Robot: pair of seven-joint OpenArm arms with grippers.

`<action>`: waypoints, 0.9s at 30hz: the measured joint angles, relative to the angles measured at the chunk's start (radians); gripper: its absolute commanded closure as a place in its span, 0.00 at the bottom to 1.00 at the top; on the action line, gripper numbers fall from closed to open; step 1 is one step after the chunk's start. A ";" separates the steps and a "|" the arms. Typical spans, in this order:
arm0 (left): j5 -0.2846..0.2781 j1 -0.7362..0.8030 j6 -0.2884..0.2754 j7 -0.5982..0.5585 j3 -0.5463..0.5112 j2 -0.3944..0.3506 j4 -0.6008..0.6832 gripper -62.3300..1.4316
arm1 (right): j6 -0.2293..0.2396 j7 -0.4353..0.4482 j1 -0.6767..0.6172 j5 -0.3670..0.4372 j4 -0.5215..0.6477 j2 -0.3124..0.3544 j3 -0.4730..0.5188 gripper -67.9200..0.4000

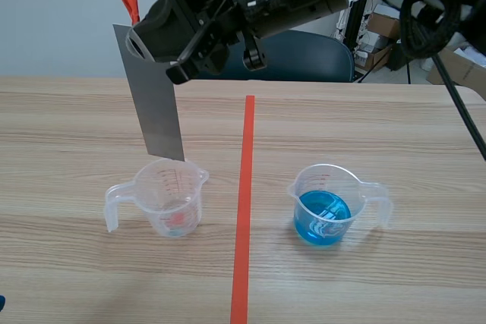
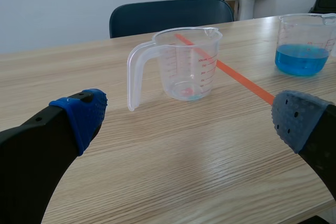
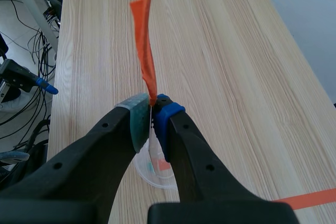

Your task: Do the redox reaction experiment. lift the metal plate out of the left beaker

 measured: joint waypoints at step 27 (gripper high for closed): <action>0.000 0.000 0.000 0.000 0.000 0.000 0.000 0.00 | 0.000 -0.012 0.000 0.000 0.000 0.000 0.000 0.99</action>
